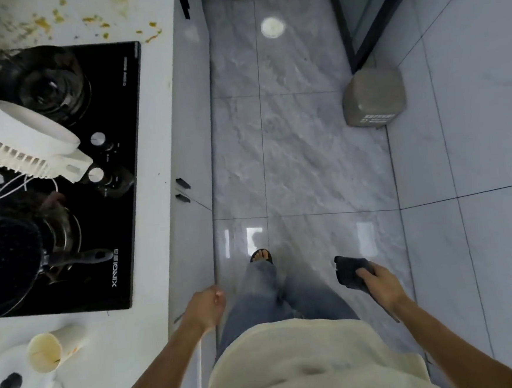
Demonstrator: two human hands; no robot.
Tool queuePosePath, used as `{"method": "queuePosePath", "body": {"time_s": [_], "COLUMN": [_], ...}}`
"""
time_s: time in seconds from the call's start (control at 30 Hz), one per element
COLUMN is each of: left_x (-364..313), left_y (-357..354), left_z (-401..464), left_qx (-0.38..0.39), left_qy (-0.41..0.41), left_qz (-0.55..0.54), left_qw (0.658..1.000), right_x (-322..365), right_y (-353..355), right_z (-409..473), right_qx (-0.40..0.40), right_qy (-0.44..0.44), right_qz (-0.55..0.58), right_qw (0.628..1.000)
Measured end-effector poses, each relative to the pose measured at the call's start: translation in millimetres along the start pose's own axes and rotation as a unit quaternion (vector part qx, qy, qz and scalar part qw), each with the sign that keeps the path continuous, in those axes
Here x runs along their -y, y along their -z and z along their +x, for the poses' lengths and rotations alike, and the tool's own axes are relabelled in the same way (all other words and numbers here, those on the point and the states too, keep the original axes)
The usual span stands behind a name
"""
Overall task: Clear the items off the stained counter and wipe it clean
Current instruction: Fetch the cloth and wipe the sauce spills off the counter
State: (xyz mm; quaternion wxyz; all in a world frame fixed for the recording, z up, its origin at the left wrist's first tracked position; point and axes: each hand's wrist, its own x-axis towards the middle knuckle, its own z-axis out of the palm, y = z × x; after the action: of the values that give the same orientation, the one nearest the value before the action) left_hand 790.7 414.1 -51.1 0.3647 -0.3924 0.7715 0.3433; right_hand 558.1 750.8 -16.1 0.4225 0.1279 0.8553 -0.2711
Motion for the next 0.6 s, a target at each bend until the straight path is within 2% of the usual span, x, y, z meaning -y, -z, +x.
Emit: {"method": "queuePosePath", "body": {"time_s": [0.2, 0.33, 0.47, 0.6], "left_x": [-107.7, -156.0, -184.3, -190.1], "left_y": [92.8, 130.5, 154.1, 164.6], "left_z": [67.7, 106.4, 136.7, 149.9], "left_qx": [-0.036, -0.05, -0.047, -0.04], "left_qy": [-0.062, -0.09, -0.07, 0.0], "left_qz": [-0.048, -0.081, -0.077, -0.046], "left_qw": [0.996, 0.991, 0.993, 0.998], "right_x": [0.6, 20.0, 66.3, 137.9], "right_y": [26.7, 49.8, 79.2, 109.5], "right_z": [15.6, 43.5, 87.4, 140.2], "right_qx": [-0.024, -0.008, -0.006, -0.01], "right_qy": [-0.051, -0.064, -0.049, -0.026], "right_qz": [-0.031, -0.05, -0.058, -0.048], "right_qw": [0.998, 0.997, 0.997, 0.998]}}
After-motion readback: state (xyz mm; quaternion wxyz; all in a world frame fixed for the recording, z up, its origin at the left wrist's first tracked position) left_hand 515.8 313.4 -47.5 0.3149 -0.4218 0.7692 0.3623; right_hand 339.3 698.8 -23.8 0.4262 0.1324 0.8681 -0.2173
